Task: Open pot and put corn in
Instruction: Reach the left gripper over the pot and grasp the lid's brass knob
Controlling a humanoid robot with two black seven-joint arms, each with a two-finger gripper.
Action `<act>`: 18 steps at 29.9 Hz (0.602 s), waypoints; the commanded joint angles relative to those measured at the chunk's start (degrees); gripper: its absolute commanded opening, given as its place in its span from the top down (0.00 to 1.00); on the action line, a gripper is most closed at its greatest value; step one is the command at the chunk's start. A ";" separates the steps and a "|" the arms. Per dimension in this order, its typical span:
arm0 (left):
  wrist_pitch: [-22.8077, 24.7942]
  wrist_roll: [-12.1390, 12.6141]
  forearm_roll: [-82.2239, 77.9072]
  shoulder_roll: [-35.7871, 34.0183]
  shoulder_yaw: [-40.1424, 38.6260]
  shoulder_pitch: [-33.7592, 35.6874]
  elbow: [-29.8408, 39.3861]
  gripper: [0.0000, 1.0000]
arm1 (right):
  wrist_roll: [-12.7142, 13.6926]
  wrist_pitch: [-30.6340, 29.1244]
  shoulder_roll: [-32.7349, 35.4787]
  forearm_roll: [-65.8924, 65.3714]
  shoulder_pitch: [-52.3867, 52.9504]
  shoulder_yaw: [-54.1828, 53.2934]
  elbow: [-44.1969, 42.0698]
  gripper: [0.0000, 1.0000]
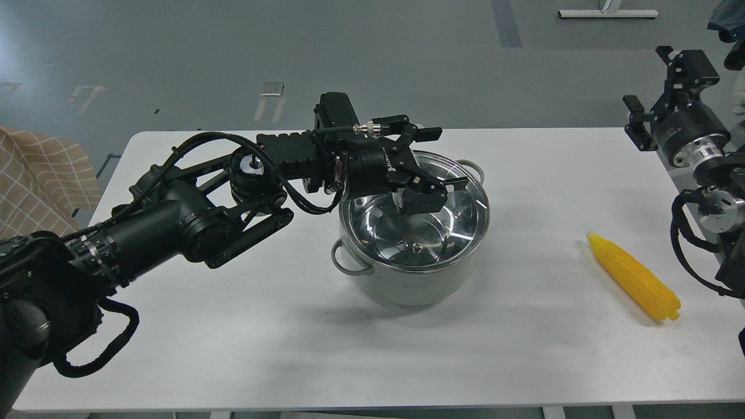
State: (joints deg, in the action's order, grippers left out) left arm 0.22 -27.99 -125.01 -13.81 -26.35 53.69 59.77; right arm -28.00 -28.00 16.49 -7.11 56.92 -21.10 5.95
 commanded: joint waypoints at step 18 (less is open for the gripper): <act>-0.05 -0.01 0.01 -1.30 1.82 -4.56 -1.14 0.17 | 0.00 0.00 -0.14 -0.01 -0.58 0.00 0.02 0.02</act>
State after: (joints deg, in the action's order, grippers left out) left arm 0.17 -27.99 -125.01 -14.98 -24.86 49.24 58.62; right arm -28.00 -28.00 16.35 -7.14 56.46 -21.10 5.98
